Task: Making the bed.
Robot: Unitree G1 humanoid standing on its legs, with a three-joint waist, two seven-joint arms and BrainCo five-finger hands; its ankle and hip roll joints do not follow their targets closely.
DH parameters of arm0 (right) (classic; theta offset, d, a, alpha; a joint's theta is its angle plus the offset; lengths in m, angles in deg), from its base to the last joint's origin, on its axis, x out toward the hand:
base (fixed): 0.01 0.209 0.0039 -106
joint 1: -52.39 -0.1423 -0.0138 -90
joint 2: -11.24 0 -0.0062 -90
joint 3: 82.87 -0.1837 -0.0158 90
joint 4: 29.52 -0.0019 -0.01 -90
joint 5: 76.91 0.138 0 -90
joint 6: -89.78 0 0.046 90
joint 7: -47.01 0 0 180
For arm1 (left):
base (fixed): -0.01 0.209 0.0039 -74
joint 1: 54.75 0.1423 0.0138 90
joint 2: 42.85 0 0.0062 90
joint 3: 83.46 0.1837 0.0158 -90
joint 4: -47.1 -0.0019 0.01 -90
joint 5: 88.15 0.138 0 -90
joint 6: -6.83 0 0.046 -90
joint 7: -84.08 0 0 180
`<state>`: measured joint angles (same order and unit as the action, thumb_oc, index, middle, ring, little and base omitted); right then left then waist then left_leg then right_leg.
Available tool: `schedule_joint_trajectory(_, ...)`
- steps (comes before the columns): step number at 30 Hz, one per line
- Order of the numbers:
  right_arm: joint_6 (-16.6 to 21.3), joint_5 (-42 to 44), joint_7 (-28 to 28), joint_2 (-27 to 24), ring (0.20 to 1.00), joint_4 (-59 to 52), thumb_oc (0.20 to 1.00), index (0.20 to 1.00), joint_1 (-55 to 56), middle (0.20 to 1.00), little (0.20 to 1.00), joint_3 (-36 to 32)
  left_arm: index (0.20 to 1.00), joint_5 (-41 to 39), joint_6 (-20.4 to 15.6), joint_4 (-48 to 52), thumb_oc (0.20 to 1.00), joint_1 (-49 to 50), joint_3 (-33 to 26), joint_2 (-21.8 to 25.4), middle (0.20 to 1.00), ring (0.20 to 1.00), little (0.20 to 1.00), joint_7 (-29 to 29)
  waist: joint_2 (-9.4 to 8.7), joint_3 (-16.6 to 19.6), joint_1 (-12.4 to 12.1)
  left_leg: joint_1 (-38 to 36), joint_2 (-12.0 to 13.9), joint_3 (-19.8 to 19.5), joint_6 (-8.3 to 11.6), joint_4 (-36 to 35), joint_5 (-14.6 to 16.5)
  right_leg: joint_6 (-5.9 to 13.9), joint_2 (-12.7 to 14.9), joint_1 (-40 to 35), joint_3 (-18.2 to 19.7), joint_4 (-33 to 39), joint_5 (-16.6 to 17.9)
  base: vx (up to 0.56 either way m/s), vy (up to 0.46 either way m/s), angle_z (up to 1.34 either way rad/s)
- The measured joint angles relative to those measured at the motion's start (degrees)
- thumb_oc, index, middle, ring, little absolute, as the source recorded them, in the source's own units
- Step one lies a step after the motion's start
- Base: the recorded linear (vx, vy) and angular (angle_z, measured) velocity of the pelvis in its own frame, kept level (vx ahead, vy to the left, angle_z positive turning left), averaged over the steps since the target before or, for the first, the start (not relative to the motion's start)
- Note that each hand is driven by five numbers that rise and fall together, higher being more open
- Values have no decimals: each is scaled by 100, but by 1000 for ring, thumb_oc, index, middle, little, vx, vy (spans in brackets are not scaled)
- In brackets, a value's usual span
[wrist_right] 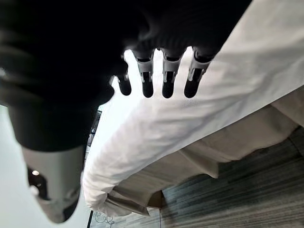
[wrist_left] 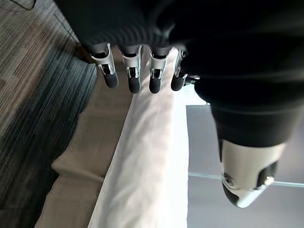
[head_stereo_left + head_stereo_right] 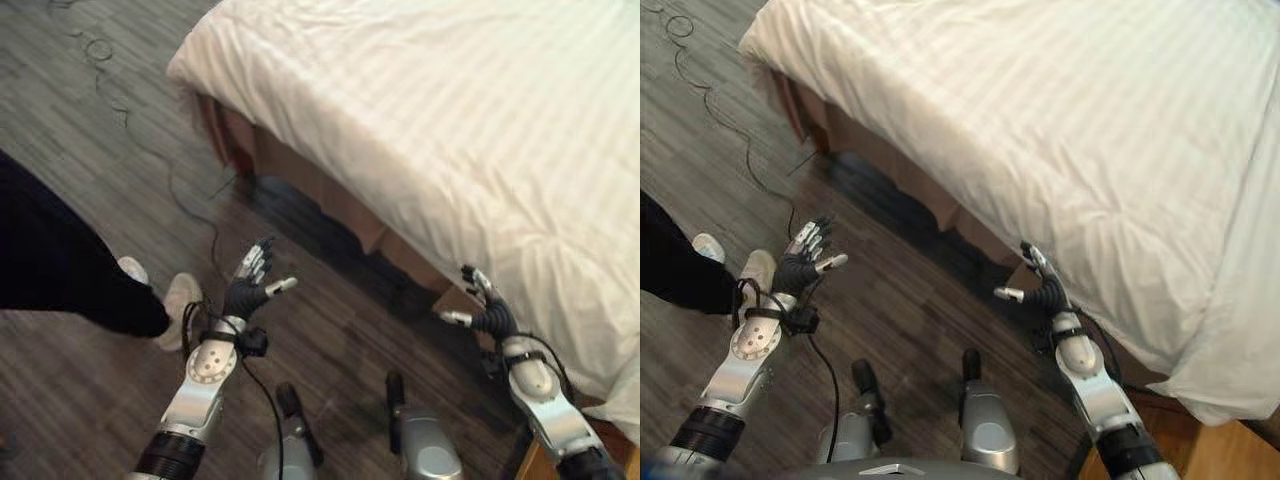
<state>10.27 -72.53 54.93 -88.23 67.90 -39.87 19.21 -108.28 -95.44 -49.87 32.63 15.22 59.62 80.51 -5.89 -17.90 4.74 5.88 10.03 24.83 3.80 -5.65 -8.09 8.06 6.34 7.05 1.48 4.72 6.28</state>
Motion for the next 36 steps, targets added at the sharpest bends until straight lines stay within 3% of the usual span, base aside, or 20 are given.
schedule_joint_trajectory(6, 5, 3, 143, -76, 1000, 5, 1000, 1000, -87, 1000, 1000, 317, 1000, 57, -4, 32, 1000, -61, 1, -300, 1000, 1000, 1000, -16, 62, -9, -41, 124, 247, -182, 159, 32, -197, -141, -262, -21, -178, 94, 131, -172, -98, 6)
schedule_joint_trajectory(10, 48, 5, 165, -405, 1000, 7, 1000, 1000, -285, 1000, 1000, 349, 1000, 57, -30, 3, 1000, -248, 54, -411, 1000, 1000, 1000, -63, 422, -190, -309, 410, 309, -552, 190, 44, -332, -185, -328, -17, -587, 93, 39, -169, -11, 54)
schedule_joint_trajectory(12, 72, 3, 166, -686, 1000, 14, 1000, 1000, -385, 1000, 1000, 299, 1000, 43, -93, 9, 1000, -284, 71, -550, 1000, 1000, 1000, -151, 621, -315, -318, 685, 390, -300, 178, 59, 4, -313, -186, -25, -981, 93, 52, -140, 48, 102)
schedule_joint_trajectory(14, 69, 2, 170, -797, 1000, -70, 1000, 1000, -301, 1000, 1000, 232, 1000, 42, -114, 73, 1000, -289, 120, -562, 1000, 1000, 1000, -183, 415, -431, -194, 694, 567, 671, 59, 742, 220, -391, 200, -94, -1360, 72, 104, -31, -28, 92)
schedule_joint_trajectory(16, 72, 1, 169, -925, 1000, -258, 1000, 1000, -252, 1000, 1000, 133, 1000, 41, -121, 58, 1000, -170, 167, -608, 1000, 1000, 1000, -187, 419, -460, -111, 445, 703, 727, 48, 1181, 211, -250, 342, -222, -1412, -67, -40, 63, -6, 75)
schedule_joint_trajectory(17, 77, -3, 169, -1118, 1000, -378, 1000, 1000, -56, 1000, 1000, -118, 1000, 15, -116, 35, 1000, -87, 248, -759, 1000, 1000, 1000, -179, 612, -448, 165, 222, 748, 701, 134, 1124, 415, -74, 427, -473, -1783, -320, -241, 85, 94, 107)
schedule_joint_trajectory(19, 79, -3, 180, -1016, 1000, -394, 1000, 1000, 169, 1000, 1000, -298, 1000, 1, -170, 53, 1000, -106, 243, -769, 1000, 1000, 1000, -184, 428, -361, 236, 262, 505, 666, 37, 1074, 502, -69, 738, -565, -1882, -379, -276, 60, 106, 100)
schedule_joint_trajectory(21, 92, -3, 180, -902, 1000, -456, 1000, 1000, 343, 1000, 1000, -434, 1000, 0, -136, -4, 1000, -112, 123, -688, 1000, 1000, 1000, -194, 312, -302, 372, 196, 512, 1403, -38, 1143, 524, -66, 978, -752, -2105, -347, -275, 23, 119, 98)
schedule_joint_trajectory(23, 67, -11, 163, -700, 1000, -429, 1000, 1000, 385, 1000, 1000, -532, 1000, -3, -125, -32, 1000, 20, -22, -518, 1000, 1000, 1000, -249, 368, -253, 453, 68, 207, 1174, -252, 949, 433, -90, 1247, -656, -2198, -1059, -222, -64, 273, 89)
schedule_joint_trajectory(24, 62, -11, 181, -657, 1000, -425, 1000, 1000, 354, 1000, 1000, -572, 1000, 4, -124, -87, 1000, 66, -132, -486, 1000, 1000, 1000, -266, 456, -133, 449, -48, 3, 1050, -475, 475, 293, -28, 1424, -211, -2055, -1894, -133, -71, 298, 62)
schedule_joint_trajectory(25, 58, -13, 179, -647, 1000, -425, 1000, 1000, 353, 1000, 1000, -568, 1000, 20, -110, -91, 1000, 61, -105, -440, 1000, 1000, 1000, -255, 478, -38, 453, -153, -103, 1034, -547, 118, 169, 238, 1476, 9, -1922, -2132, -336, -28, 135, 34)
schedule_joint_trajectory(26, 57, -22, 173, -628, 1000, -426, 1000, 1000, 351, 1000, 1000, -531, 1000, 20, -106, -85, 1000, 49, -119, -339, 1000, 1000, 1000, -248, 422, 35, 411, -148, -146, 1031, -576, 35, 133, 389, 1394, 108, -1796, -1753, -454, -34, 160, 20)
schedule_joint_trajectory(28, 56, -135, 178, -436, 1000, -401, 1000, 1000, 356, 1000, 1000, -526, 1000, 45, -91, -84, 1000, 68, -114, -36, 1000, 1000, 1000, -237, 98, 230, 364, -139, -298, 985, -538, 37, 126, 331, 1102, 69, -1772, -746, 1, -79, 135, 30)
schedule_joint_trajectory(29, 39, -163, 191, -266, 1000, -242, 1000, 1000, 316, 1000, 1000, -518, 1000, 69, -92, -144, 1000, 59, -109, 3, 1000, 1000, 1000, -253, -38, 321, 378, -145, -374, 910, -431, 1, 165, 277, 1130, -29, -1763, -792, -37, -109, 84, 47)
schedule_joint_trajectory(30, 2, -166, 192, -272, 1000, -210, 1000, 1000, 271, 1000, 1000, -499, 1000, 89, -88, -186, 1000, 72, -7, 13, 1000, 1000, 1000, -247, 95, 310, 406, -144, -309, 870, -430, 1, 154, 296, 1059, -7, -1639, -1025, -35, -74, 56, 64)
schedule_joint_trajectory(31, -1, -168, 203, -384, 1000, -249, 1000, 1000, 362, 1000, 1000, -485, 1000, 125, -125, -271, 1000, 37, 108, -248, 1000, 1000, 1000, -263, 331, 259, 412, -145, -282, 530, -417, 57, 19, 281, 1014, 237, -1101, -1857, -123, 67, 86, 117)
schedule_joint_trajectory(32, -9, -166, 294, -449, 1000, -245, 1000, 1000, 629, 1000, 1000, -487, 1000, 124, -117, -390, 1000, 42, 219, -635, 1000, 1000, 1000, -301, 621, 311, 543, -168, -221, -8, -410, 51, 38, 645, 700, 573, -36, -2794, -708, 82, 8, 188)
schedule_joint_trajectory(33, -24, -166, 283, -437, 1000, -233, 1000, 1000, 745, 1000, 1000, -224, 1000, 125, -115, -320, 1000, 297, 278, -621, 1000, 1000, 1000, -279, 638, 420, 605, -155, -139, -129, -437, 1, 57, 613, 339, 595, 432, -2511, -1036, 52, -43, 162)
schedule_joint_trajectory(35, 5, -170, 207, -268, 1000, -237, 1000, 1000, 689, 1000, 1000, -3, 1000, 123, -114, -246, 1000, 591, 172, -94, 1000, 1000, 1000, -289, 185, 615, 292, -209, -399, 228, -373, -2, 24, 131, 388, 822, 10, -1797, -836, 24, -85, 64)
schedule_joint_trajectory(36, 37, -168, 173, -265, 1000, -148, 1000, 1000, 579, 1000, 1000, -75, 1000, 115, -46, -310, 1000, 670, 27, -83, 1000, 1000, 1000, -332, 204, 625, 319, -210, -409, 268, -268, 4, -5, -60, 443, 841, -150, -1765, -859, 47, -94, 33)
